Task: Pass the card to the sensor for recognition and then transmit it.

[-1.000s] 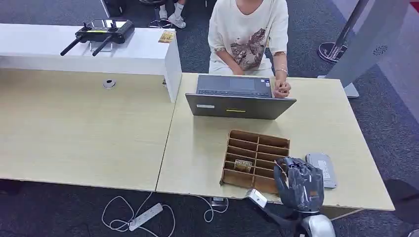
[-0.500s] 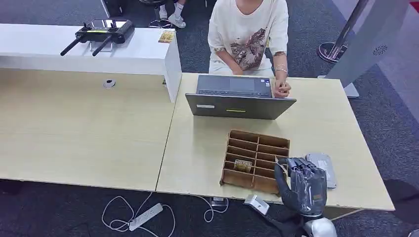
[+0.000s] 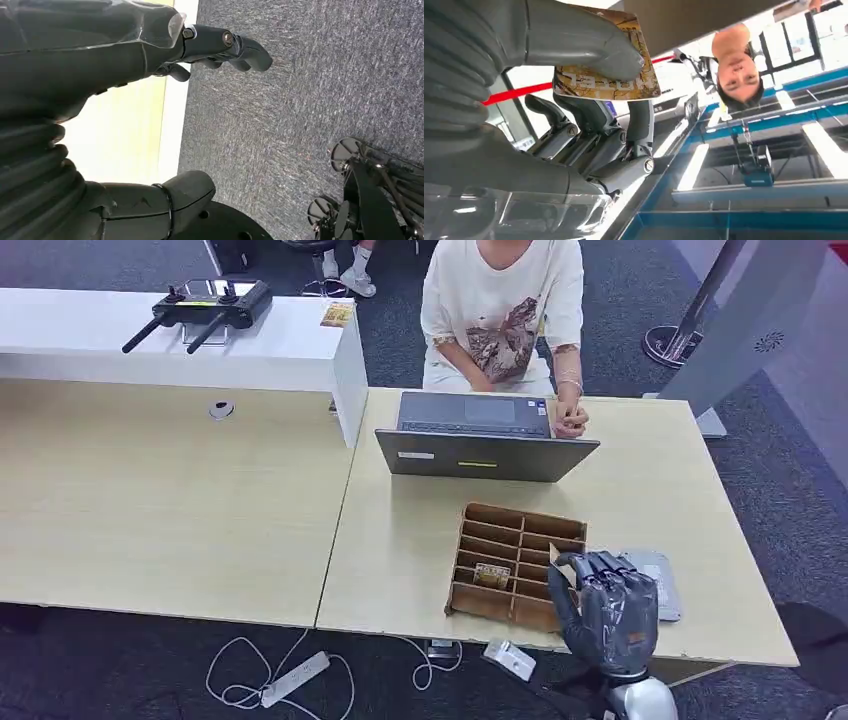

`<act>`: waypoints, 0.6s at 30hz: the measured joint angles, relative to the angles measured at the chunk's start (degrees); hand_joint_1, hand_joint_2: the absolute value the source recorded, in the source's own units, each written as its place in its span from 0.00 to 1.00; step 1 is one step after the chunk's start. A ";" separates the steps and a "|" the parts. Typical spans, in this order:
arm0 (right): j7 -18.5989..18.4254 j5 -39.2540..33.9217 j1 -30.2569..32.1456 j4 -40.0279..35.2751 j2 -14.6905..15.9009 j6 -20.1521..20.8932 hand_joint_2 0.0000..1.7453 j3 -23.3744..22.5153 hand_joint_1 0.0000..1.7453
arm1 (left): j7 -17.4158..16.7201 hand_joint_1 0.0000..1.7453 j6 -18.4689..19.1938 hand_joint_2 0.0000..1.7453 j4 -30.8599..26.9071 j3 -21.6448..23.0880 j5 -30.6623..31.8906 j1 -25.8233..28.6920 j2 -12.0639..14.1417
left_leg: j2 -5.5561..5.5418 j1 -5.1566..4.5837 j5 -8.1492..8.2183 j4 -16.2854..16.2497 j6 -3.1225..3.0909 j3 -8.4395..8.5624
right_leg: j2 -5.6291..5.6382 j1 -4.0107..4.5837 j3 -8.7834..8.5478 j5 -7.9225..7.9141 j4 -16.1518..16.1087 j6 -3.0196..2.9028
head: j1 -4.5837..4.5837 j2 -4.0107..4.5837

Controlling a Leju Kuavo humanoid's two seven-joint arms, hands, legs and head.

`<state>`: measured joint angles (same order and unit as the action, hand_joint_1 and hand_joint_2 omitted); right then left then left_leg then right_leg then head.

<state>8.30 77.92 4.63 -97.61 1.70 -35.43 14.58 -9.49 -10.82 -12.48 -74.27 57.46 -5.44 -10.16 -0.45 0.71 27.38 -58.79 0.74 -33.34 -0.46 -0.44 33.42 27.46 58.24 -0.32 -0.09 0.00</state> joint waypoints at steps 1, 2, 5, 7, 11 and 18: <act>0.15 0.28 -0.09 -0.22 0.00 -0.20 1.00 0.26 1.00 | -0.02 0.00 0.00 1.00 0.00 0.02 0.00 0.00 0.00 | 0.00 0.00 0.00 0.00 0.00 0.00 | 0.00 0.00 0.00 0.00 0.00 0.00 | 0.00 0.00; 0.24 0.55 -0.24 -0.39 0.00 -0.57 1.00 0.48 1.00 | -0.02 0.00 0.00 1.00 0.00 0.02 -0.02 0.00 0.00 | 0.00 0.00 0.00 0.00 0.00 0.00 | 0.00 0.00 0.00 0.00 0.00 0.00 | 0.00 0.00; 0.50 1.42 -0.92 -0.85 0.00 -1.47 1.00 0.96 1.00 | 0.00 0.00 0.00 1.00 0.00 0.00 -0.02 0.00 0.00 | 0.00 0.00 0.00 0.00 0.00 0.00 | 0.00 0.00 0.00 0.00 0.00 0.00 | 0.00 0.00; 0.61 1.99 -1.72 -1.09 0.00 -2.14 1.00 1.46 1.00 | 0.02 0.00 0.02 1.00 0.00 0.02 -0.02 -0.01 0.00 | 0.03 0.00 0.00 0.00 0.00 0.01 | 0.02 0.00 0.00 0.00 0.00 0.00 | 0.00 0.00; 0.70 2.64 -2.93 -1.27 0.07 -2.97 1.00 2.08 1.00 | 0.37 0.00 0.09 1.00 0.00 0.02 0.07 0.00 0.00 | 0.03 0.00 0.00 0.00 0.00 0.01 | 0.01 0.00 0.00 0.00 0.00 0.00 | 0.00 0.00; 0.53 4.74 -6.21 -1.27 0.50 -4.04 1.00 3.15 1.00 | 0.57 0.00 0.26 1.00 0.00 0.31 0.52 -0.03 0.00 | 0.05 0.00 0.00 0.00 0.00 0.01 | 0.02 0.00 0.00 -0.01 0.00 0.01 | 0.00 0.00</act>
<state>8.83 82.66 -1.57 -98.88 2.21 -39.47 17.73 -8.92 -10.56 -12.48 -73.96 57.99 -5.46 -10.16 -0.40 0.71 27.38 -58.79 0.74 -33.33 -0.44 -0.44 33.42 27.45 58.24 -0.32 -0.09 0.00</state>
